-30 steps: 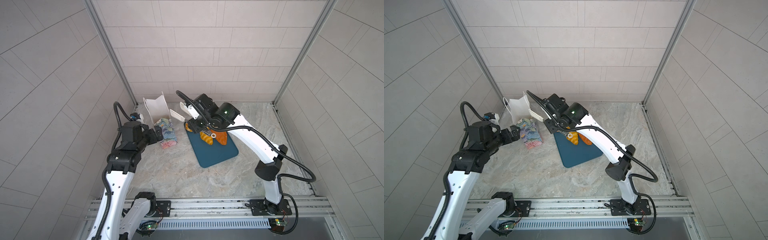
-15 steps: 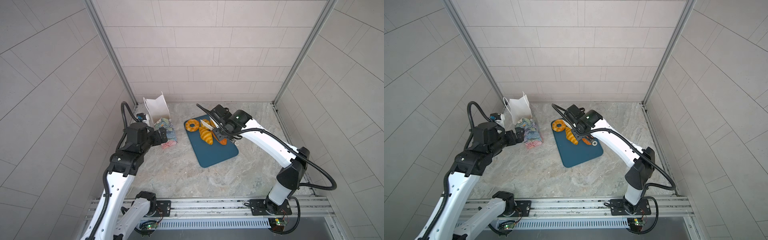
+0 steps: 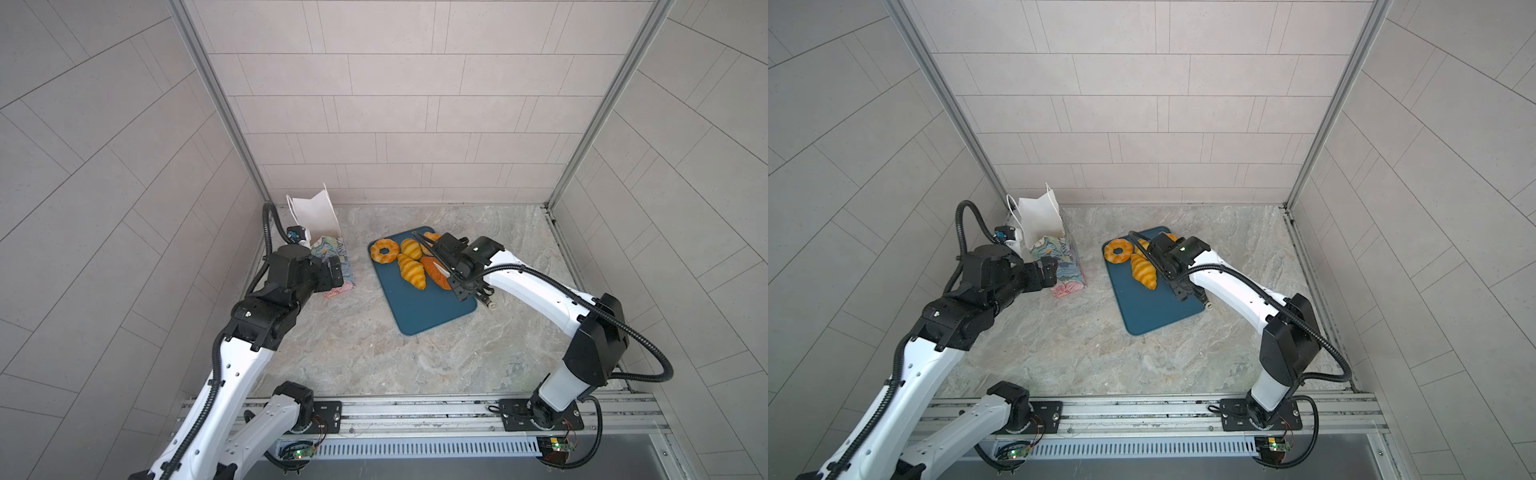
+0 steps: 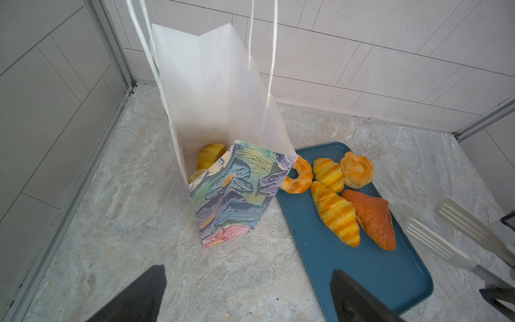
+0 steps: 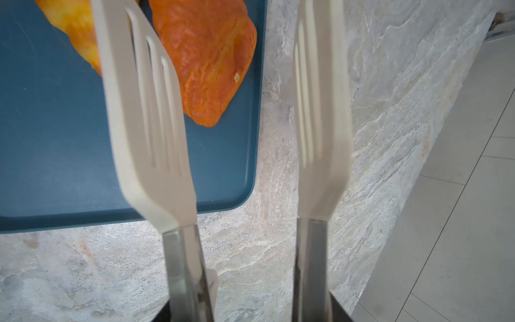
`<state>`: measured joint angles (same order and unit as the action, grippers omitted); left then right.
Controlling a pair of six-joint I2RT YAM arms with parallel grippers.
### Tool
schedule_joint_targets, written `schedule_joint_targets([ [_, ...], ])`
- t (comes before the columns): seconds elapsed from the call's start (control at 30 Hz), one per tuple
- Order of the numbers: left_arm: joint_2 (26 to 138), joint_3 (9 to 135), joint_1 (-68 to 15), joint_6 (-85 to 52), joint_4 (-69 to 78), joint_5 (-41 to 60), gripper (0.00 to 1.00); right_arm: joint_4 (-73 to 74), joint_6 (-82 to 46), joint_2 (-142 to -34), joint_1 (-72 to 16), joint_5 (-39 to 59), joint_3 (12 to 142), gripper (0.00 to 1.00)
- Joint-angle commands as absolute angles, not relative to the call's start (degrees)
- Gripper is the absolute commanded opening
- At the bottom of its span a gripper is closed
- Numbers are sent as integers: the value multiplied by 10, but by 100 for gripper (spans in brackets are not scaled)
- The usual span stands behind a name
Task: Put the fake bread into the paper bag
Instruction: 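Withdraw the empty right tongs from the bag back over the tray, then lower the open right tongs around the orange loaf and close them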
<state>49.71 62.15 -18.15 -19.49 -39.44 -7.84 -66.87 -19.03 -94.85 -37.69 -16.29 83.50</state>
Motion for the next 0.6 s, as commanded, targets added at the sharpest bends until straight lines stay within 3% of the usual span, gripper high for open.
schedule_joint_targets([
  [0.0,493,613,-184,-196,-386,-98,100,-661,-230,-956,-377,-166,812,57],
  [0.57,493,599,-184,-184,-383,-106,100,-632,-290,-1008,-406,-158,785,61],
])
